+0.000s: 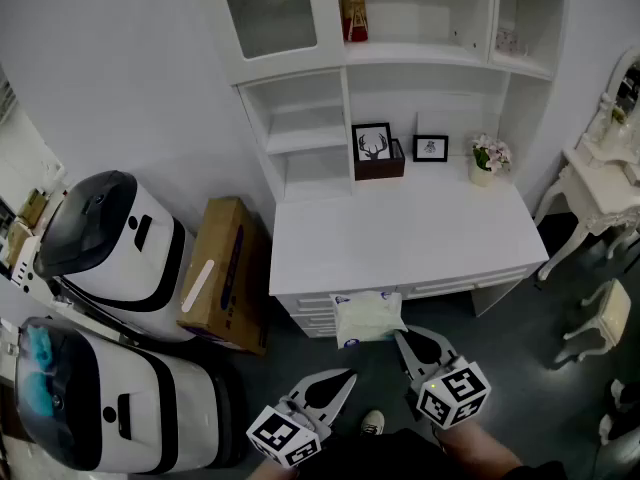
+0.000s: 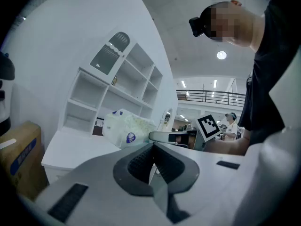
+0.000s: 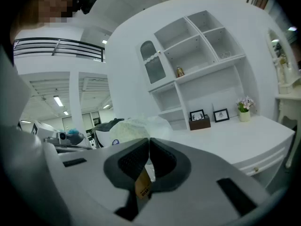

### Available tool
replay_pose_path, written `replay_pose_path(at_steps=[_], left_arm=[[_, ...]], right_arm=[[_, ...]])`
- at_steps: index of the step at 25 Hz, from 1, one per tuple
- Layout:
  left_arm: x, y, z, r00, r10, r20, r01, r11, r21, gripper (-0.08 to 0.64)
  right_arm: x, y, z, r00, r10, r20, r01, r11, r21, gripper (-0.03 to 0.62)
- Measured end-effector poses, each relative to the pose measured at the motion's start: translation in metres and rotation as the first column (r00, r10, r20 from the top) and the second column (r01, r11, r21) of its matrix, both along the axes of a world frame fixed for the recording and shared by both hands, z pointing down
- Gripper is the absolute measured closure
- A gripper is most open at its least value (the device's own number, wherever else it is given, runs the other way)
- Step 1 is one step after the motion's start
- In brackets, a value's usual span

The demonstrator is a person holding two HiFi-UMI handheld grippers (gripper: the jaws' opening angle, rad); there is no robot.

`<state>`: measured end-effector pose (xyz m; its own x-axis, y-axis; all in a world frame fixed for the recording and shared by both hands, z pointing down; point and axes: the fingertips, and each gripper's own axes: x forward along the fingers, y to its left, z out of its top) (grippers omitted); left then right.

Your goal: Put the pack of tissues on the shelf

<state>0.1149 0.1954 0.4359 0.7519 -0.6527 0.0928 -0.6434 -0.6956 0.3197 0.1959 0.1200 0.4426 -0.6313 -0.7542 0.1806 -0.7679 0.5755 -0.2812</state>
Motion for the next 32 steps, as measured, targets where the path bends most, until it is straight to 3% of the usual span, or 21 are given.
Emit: replay_pose_path(at_steps=[15, 32], left_arm=[[-0.006, 0.004, -0.003, 1.000, -0.020, 0.002, 0.020, 1.000, 0.002, 0.555], [-0.038, 0.000, -0.003, 0.999, -0.038, 0.015, 0.038, 0.999, -0.010, 0.555]], right_arm=[[-0.003, -0.003, -0.004, 1.000, 0.000, 0.002, 0.000, 1.000, 0.023, 0.583], [-0.028, -0.013, -0.001, 1.000, 0.002, 0.015, -0.002, 1.000, 0.002, 0.584]])
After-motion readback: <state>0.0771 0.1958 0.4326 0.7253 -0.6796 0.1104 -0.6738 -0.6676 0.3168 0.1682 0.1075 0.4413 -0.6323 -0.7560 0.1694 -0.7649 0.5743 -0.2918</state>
